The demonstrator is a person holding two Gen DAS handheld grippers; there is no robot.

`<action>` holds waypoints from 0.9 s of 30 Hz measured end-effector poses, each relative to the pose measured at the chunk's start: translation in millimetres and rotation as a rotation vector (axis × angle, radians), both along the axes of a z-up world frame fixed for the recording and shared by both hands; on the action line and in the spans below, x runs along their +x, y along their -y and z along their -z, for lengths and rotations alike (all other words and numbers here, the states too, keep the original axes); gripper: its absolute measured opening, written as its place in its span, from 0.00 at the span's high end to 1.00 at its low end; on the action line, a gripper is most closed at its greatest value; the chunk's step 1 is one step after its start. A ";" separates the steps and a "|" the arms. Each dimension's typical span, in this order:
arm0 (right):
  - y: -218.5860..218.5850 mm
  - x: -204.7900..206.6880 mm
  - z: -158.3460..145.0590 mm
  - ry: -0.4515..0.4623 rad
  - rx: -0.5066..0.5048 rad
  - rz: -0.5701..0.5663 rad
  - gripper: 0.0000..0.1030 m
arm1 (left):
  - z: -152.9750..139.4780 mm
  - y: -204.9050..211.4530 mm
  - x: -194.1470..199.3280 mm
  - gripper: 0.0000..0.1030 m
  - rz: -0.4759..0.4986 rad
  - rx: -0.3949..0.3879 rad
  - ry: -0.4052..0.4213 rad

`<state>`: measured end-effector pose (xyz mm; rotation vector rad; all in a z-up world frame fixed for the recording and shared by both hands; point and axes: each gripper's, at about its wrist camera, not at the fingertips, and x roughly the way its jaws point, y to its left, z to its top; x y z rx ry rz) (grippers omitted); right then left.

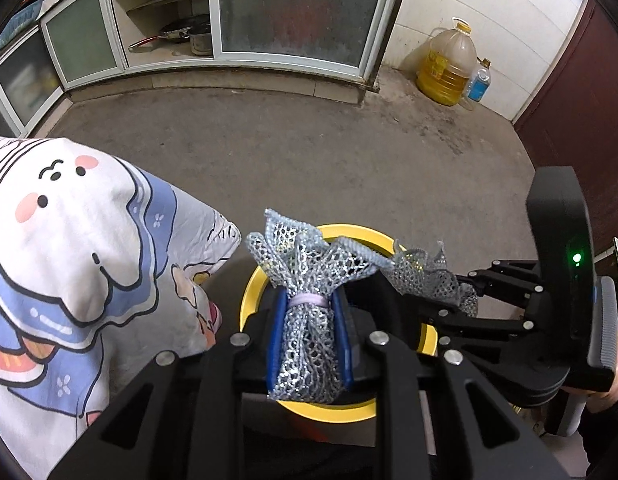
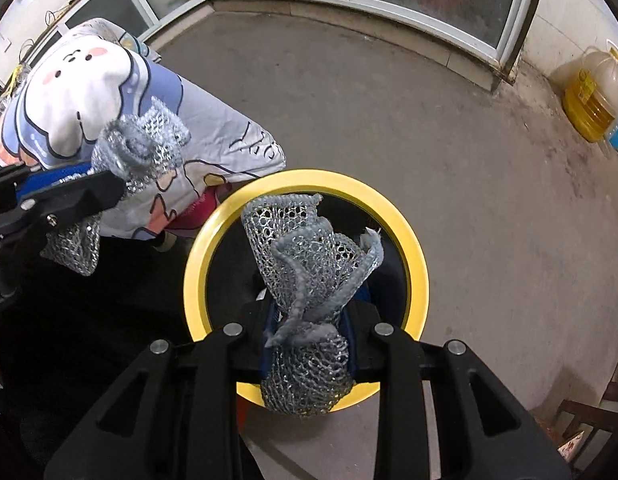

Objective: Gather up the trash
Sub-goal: 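Open both tools over the yellow bin to drop the mesh nets, then swing both open tools back over the table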

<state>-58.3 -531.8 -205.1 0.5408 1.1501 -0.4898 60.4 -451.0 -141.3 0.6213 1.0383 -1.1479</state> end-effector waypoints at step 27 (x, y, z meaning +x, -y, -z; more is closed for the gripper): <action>-1.0 -4.7 -78.3 0.161 -0.193 0.002 0.39 | -110.4 -118.6 79.9 0.15 -0.271 -0.291 0.003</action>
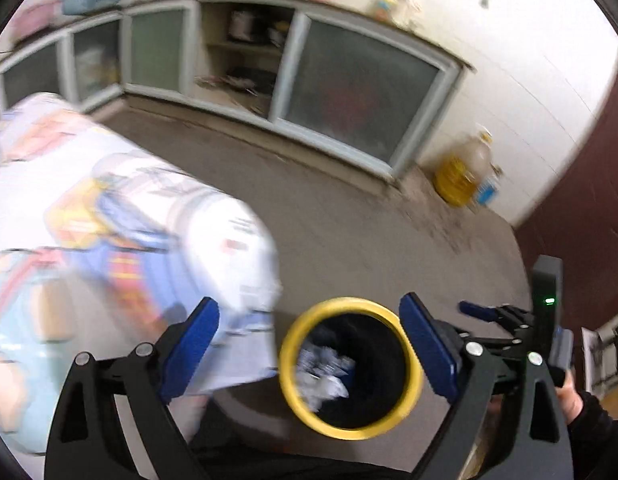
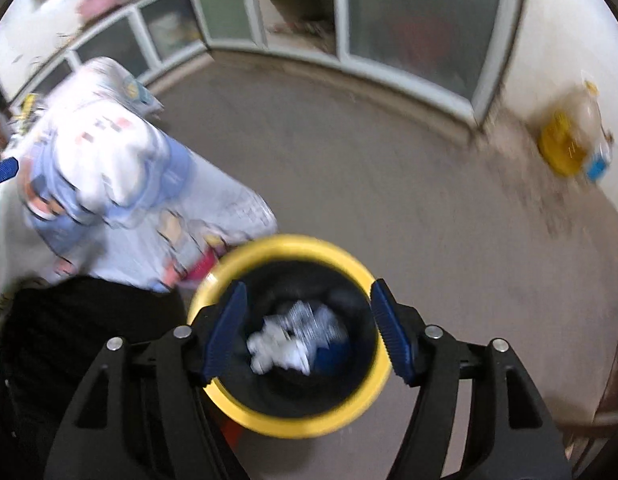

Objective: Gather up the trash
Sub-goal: 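Swing both open tools back over the table, then grasp the yellow chip bag with the right tool while the left tool grasps the red-white paper cup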

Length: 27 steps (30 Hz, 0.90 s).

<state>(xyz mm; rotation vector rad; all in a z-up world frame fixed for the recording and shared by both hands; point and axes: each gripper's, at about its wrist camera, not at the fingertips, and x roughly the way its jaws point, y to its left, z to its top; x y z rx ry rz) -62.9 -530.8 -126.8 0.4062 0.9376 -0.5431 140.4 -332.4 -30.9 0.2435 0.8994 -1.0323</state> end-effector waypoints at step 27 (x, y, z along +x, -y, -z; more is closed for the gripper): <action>-214.1 341.7 -141.1 0.295 0.013 -0.672 0.35 | -57.6 -385.3 181.1 0.08 -0.983 0.056 0.223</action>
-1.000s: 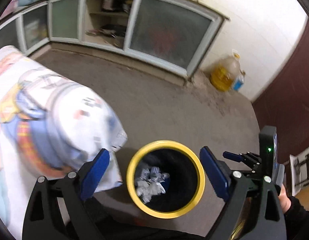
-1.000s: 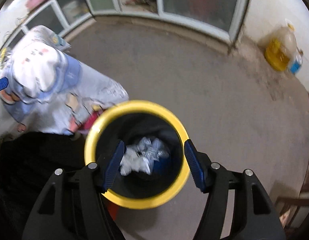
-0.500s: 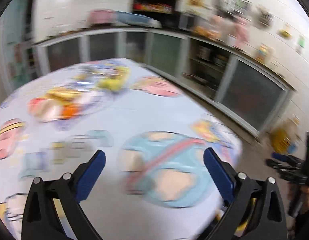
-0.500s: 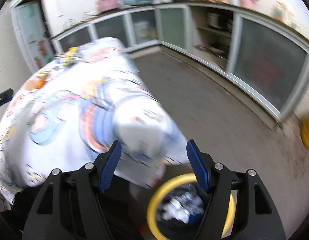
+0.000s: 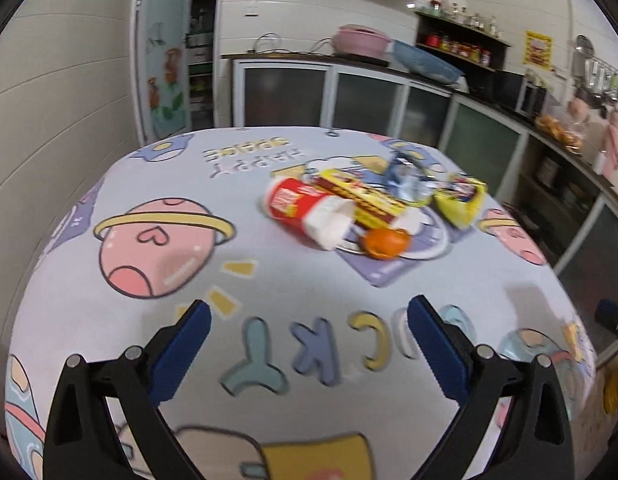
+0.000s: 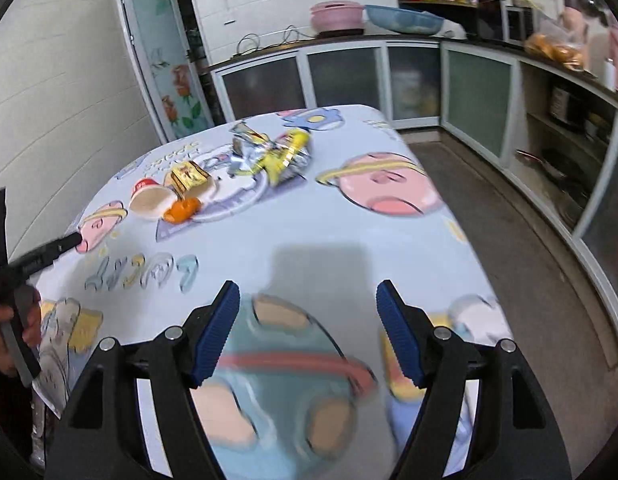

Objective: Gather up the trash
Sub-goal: 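Grasp the yellow chip bag with the right tool while the left tool grasps the red-white paper cup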

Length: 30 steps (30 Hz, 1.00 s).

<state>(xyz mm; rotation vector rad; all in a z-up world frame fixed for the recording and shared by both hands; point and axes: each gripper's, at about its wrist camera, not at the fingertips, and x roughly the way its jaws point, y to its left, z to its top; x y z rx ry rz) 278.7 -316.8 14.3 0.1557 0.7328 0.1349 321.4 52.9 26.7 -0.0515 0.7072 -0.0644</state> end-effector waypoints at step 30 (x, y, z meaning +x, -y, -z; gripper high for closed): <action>-30.0 241.1 47.9 -0.151 0.061 0.076 0.35 | 39.4 20.8 123.6 0.08 -0.040 0.148 -0.079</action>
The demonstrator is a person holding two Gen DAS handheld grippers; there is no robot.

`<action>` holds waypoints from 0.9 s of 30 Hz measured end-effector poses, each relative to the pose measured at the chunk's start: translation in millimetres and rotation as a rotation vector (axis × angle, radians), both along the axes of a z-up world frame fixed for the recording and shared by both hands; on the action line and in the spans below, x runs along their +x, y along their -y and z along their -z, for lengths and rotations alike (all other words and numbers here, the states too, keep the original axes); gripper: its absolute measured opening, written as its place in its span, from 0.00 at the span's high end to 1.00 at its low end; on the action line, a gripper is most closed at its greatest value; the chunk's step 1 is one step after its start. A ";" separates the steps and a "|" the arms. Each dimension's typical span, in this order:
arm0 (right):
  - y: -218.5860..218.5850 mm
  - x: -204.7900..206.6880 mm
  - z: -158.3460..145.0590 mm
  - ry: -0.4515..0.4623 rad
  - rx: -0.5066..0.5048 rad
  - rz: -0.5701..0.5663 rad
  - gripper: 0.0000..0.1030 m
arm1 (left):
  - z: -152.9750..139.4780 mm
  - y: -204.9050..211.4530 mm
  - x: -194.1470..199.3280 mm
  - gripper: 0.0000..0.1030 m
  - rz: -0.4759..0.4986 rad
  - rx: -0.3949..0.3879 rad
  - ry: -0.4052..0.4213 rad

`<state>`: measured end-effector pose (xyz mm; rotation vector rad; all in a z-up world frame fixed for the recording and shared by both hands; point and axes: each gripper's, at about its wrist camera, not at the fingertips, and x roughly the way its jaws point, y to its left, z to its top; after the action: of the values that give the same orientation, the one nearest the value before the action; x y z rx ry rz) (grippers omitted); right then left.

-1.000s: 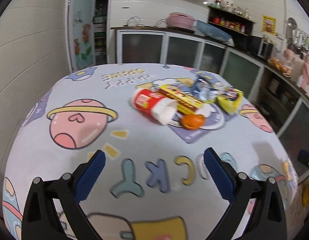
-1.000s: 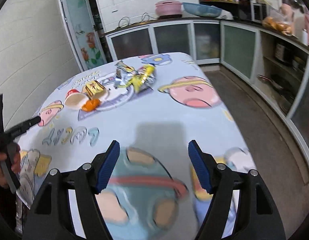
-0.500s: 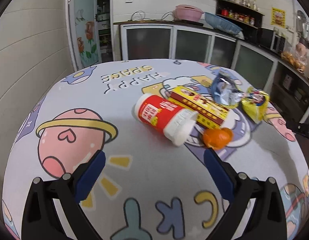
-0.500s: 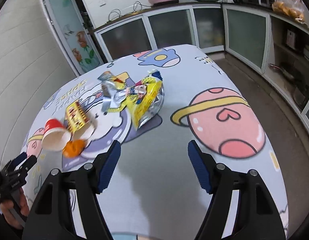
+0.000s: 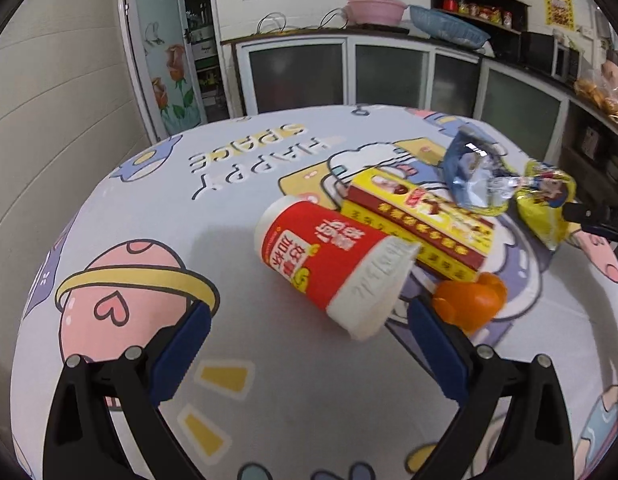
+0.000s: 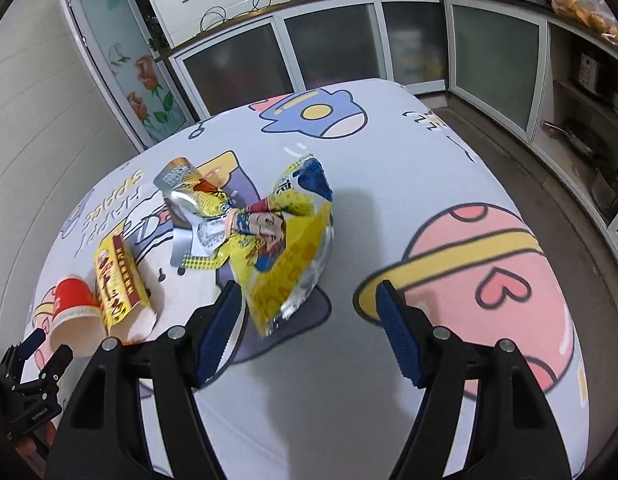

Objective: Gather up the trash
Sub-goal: 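Grasp the yellow chip bag with the right tool while the left tool grasps the red-white paper cup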

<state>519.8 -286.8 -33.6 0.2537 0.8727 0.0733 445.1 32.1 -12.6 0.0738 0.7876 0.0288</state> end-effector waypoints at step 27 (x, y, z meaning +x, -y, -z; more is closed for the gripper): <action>-19.9 15.0 -6.8 -0.008 0.098 -0.085 0.88 | 6.9 -18.8 31.8 0.95 0.005 -0.130 -0.047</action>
<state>534.8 -266.8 -26.8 0.3085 0.8894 0.1948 476.9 50.9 -19.5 -0.0472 0.8343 -0.0286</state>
